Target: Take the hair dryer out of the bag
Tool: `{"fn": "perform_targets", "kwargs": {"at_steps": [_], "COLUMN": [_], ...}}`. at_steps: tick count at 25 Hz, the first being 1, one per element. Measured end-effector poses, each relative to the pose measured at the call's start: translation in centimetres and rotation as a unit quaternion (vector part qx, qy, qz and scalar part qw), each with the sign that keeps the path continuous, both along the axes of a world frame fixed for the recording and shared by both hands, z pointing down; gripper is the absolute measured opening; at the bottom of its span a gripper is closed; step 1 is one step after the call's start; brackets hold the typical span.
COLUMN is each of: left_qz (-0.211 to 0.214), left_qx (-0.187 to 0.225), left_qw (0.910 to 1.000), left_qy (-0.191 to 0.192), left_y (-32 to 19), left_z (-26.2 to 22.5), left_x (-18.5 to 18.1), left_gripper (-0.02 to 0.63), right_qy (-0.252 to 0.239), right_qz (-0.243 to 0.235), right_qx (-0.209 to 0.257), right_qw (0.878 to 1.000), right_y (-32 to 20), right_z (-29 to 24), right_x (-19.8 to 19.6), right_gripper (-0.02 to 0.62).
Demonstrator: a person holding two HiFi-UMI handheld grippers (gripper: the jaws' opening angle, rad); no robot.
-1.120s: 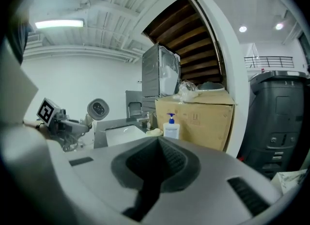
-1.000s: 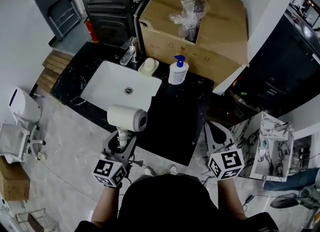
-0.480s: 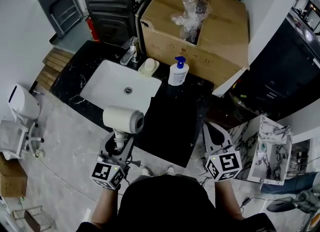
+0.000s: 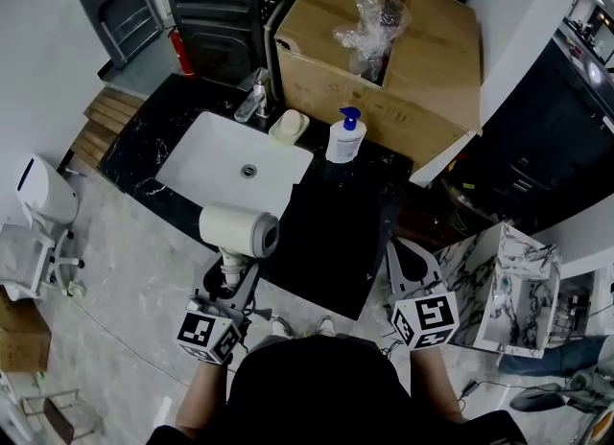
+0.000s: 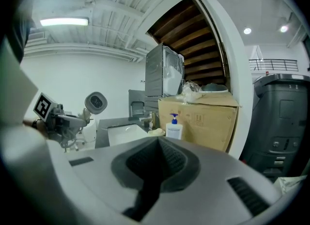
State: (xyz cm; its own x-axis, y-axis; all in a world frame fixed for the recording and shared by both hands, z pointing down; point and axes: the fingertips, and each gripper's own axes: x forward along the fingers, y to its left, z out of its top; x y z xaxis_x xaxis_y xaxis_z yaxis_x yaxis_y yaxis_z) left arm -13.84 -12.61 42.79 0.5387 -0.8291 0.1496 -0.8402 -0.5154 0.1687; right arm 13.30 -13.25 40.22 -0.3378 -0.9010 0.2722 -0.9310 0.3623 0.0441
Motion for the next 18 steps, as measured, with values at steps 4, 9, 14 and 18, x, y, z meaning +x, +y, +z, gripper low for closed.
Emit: {"fn": "perform_targets", "kwargs": {"at_steps": [4,9,14,18], "left_qz": [0.001,0.001,0.003,0.005], "left_qx": [0.001,-0.004,-0.002,-0.003], "left_qw": [1.0,1.0,1.0,1.0], "left_qy": [-0.004,-0.008,-0.006,-0.003], "left_y": [0.51,0.81,0.83,1.06], "left_z": [0.08,0.39,0.38,0.32], "left_x": [0.02,-0.1,-0.05,0.21], "left_gripper": [0.224,0.224,0.225,0.224], "right_qy": [-0.004,-0.006,-0.004,-0.003], "right_qz": [-0.005,-0.009,-0.005,-0.006], "right_qx": [0.002,0.002,-0.001,0.0], "right_qw": [1.0,1.0,1.0,1.0], "right_y": [0.17,0.38,0.75,0.92], "right_z": [-0.05,-0.03,0.18,-0.04], "right_x": [-0.5,-0.89,-0.52,-0.56], "right_gripper": [0.012,0.012,0.012,0.012]}}
